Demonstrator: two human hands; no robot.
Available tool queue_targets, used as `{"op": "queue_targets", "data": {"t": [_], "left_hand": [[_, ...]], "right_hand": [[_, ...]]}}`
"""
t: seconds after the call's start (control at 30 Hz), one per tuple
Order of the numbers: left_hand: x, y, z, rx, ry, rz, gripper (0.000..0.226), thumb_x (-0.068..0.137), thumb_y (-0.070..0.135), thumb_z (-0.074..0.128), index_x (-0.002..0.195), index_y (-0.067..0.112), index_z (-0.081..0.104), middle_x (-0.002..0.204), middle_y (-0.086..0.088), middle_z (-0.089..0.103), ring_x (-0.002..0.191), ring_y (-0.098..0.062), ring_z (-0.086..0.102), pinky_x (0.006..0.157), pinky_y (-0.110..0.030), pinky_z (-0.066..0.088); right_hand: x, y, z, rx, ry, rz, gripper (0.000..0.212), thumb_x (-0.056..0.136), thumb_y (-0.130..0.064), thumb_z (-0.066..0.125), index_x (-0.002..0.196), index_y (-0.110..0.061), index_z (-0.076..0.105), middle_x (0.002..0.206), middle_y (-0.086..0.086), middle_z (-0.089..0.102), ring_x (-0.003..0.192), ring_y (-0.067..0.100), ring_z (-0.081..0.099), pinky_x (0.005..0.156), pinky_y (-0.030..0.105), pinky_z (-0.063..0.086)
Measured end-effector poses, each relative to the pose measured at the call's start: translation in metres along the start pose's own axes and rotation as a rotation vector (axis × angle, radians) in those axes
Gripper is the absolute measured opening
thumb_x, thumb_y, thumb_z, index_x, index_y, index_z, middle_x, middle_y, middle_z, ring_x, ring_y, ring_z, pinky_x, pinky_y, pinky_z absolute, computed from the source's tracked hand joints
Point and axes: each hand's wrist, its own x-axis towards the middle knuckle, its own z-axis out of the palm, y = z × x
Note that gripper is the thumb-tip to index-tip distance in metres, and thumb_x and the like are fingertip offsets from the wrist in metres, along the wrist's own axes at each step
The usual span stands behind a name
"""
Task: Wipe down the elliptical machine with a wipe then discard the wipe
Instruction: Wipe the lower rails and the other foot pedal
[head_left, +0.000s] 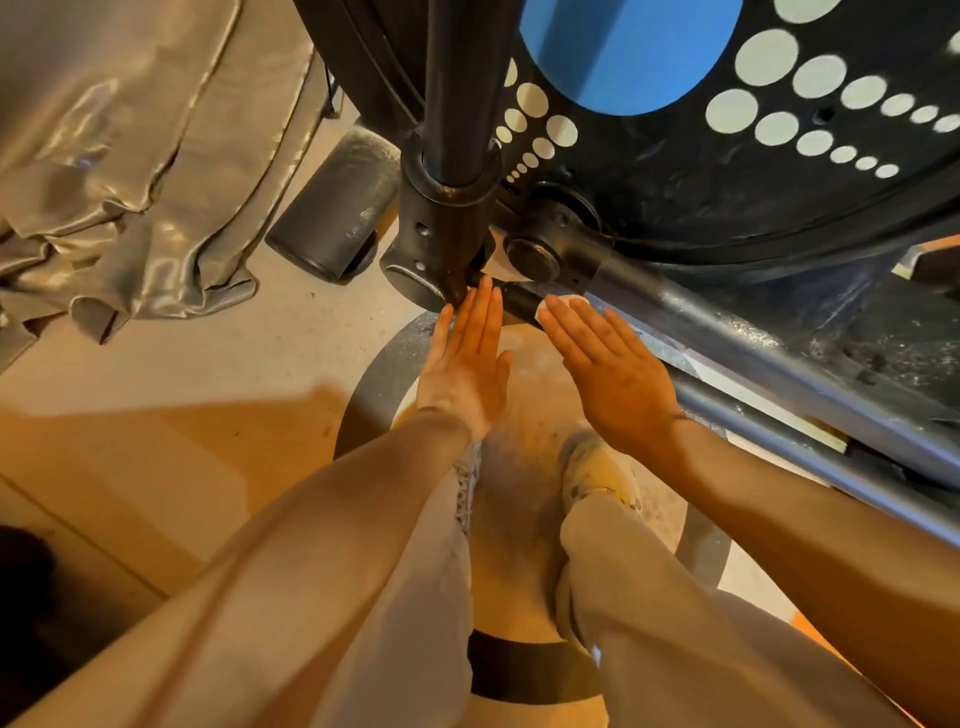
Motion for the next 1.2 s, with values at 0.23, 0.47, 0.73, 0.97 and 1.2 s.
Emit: {"op": "queue_targets", "data": {"t": [0.23,0.47,0.73,0.97,1.2], "left_hand": [[0.001,0.007,0.001,-0.015,0.044,-0.033,0.064,0.104,0.045,0.005,0.152,0.014,-0.024,0.161,-0.004,-0.027,0.148,-0.021,-0.023,0.114,-0.037,-0.021],[-0.002,0.009,0.003,-0.066,0.078,-0.053,0.064,0.106,0.041,0.010,0.153,0.012,-0.022,0.162,-0.003,-0.026,0.146,-0.017,-0.025,0.114,-0.035,-0.023],[0.003,0.020,0.005,-0.046,0.044,-0.121,0.067,0.105,0.045,0.008,0.149,0.011,-0.029,0.160,-0.006,-0.029,0.149,-0.022,-0.021,0.118,-0.040,-0.016],[0.003,0.030,0.005,-0.218,0.080,-0.181,0.066,0.107,0.043,0.014,0.153,0.013,-0.022,0.162,-0.004,-0.026,0.150,-0.018,-0.019,0.118,-0.033,-0.016],[0.008,0.046,0.007,-0.280,0.193,-0.209,0.065,0.106,0.039,0.016,0.155,0.008,-0.015,0.164,-0.009,-0.019,0.151,-0.023,-0.014,0.120,-0.035,-0.011]], "right_hand": [[0.033,-0.013,-0.006,0.035,-0.084,-0.045,0.072,0.102,-0.016,0.042,0.150,-0.028,-0.011,0.160,-0.004,-0.010,0.146,0.018,-0.014,0.119,0.039,-0.005],[-0.001,0.010,-0.009,0.111,-0.095,-0.026,0.076,0.101,-0.007,0.045,0.152,-0.031,-0.007,0.160,-0.007,-0.006,0.148,0.018,-0.011,0.118,0.037,-0.006],[-0.014,0.014,-0.016,0.102,-0.127,0.031,0.068,0.105,-0.017,0.038,0.148,-0.030,-0.013,0.155,-0.008,-0.014,0.145,0.018,-0.013,0.120,0.044,0.002],[-0.009,-0.002,-0.004,0.031,0.005,0.059,0.069,0.098,-0.025,0.053,0.154,-0.021,0.013,0.161,0.004,0.018,0.148,0.029,0.017,0.117,0.048,0.012],[-0.054,0.025,-0.008,-0.016,0.001,0.053,0.071,0.098,-0.014,0.053,0.153,-0.019,0.008,0.158,0.002,0.003,0.147,0.025,0.002,0.117,0.047,0.002]]}}
